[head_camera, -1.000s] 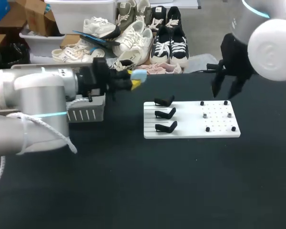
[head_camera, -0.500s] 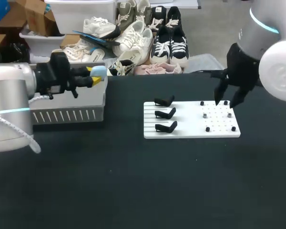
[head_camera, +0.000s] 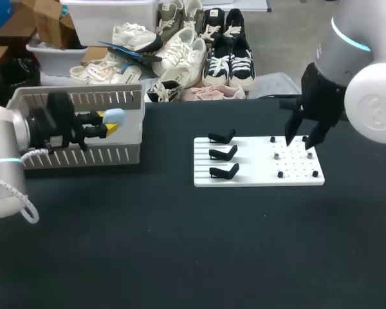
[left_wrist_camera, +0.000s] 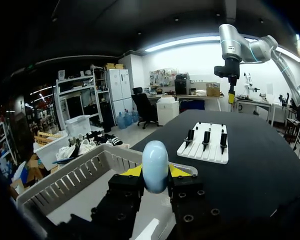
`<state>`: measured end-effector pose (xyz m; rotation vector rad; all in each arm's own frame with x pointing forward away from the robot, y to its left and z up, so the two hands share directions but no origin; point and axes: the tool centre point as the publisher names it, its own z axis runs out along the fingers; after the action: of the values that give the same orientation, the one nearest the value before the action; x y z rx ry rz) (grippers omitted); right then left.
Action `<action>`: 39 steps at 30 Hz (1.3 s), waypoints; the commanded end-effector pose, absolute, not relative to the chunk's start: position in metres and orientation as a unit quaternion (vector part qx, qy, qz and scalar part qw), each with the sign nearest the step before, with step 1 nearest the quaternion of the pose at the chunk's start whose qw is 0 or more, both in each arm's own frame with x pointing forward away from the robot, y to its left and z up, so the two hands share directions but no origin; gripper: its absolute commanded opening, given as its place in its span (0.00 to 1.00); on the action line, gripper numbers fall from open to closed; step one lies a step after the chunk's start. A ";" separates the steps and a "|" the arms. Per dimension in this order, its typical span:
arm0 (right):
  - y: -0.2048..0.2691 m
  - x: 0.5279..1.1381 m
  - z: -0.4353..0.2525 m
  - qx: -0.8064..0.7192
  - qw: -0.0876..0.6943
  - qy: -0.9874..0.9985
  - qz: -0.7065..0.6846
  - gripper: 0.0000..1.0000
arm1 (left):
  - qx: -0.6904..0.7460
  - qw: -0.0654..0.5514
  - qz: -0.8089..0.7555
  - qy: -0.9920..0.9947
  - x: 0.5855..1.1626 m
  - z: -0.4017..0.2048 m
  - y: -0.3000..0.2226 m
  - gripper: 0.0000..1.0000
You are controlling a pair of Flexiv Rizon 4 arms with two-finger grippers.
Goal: Pick up each earbud case from the left stands, insert the matching earbuds, close the lid, and place the case in the box.
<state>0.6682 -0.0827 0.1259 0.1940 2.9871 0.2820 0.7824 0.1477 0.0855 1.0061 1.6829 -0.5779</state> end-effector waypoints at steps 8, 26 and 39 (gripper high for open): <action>-0.084 0.660 0.123 0.070 0.065 0.992 0.089 0.39 | 0.387 0.541 -0.199 0.720 0.808 0.075 0.153 0.14; -0.110 0.644 0.128 0.075 0.105 0.982 0.139 0.47 | 0.385 0.586 -0.273 0.659 0.780 0.125 0.107 1.00; -0.169 0.633 0.130 0.094 0.136 0.970 0.179 1.00 | 0.393 0.552 -0.336 0.654 0.716 0.135 0.016 1.00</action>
<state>0.6450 -0.1560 0.1285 0.2653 2.8764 0.5024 0.7321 0.0295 0.1315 0.9712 1.5173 -0.8547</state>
